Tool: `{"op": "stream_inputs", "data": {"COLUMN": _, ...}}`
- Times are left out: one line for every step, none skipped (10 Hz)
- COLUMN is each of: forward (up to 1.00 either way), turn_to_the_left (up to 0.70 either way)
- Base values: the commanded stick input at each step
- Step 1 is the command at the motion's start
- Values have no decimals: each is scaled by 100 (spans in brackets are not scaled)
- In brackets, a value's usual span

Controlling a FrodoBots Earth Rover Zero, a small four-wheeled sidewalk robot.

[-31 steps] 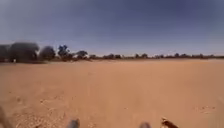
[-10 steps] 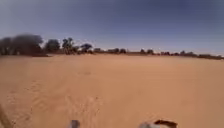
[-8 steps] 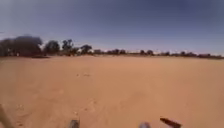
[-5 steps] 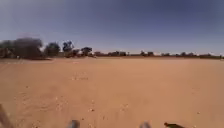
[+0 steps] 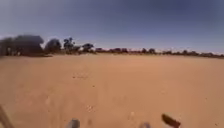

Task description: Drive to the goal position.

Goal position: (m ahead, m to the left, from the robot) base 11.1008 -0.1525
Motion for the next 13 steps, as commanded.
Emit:
{"op": "stream_inputs", "data": {"forward": 50, "turn_to_the_left": -1}}
{"op": "stream_inputs", "data": {"forward": 50, "turn_to_the_left": -1}}
{"op": "stream_inputs", "data": {"forward": 50, "turn_to_the_left": -1}}
{"op": "stream_inputs", "data": {"forward": 50, "turn_to_the_left": -1}}
{"op": "stream_inputs", "data": {"forward": 50, "turn_to_the_left": -1}}
{"op": "stream_inputs", "data": {"forward": 50, "turn_to_the_left": -1}}
{"op": "stream_inputs", "data": {"forward": 50, "turn_to_the_left": -1}}
{"op": "stream_inputs", "data": {"forward": 50, "turn_to_the_left": -1}}
{"op": "stream_inputs", "data": {"forward": 50, "turn_to_the_left": -1}}
{"op": "stream_inputs", "data": {"forward": 50, "turn_to_the_left": -1}}
{"op": "stream_inputs", "data": {"forward": 50, "turn_to_the_left": -1}}
{"op": "stream_inputs", "data": {"forward": 50, "turn_to_the_left": -1}}
{"op": "stream_inputs", "data": {"forward": 50, "turn_to_the_left": -1}}
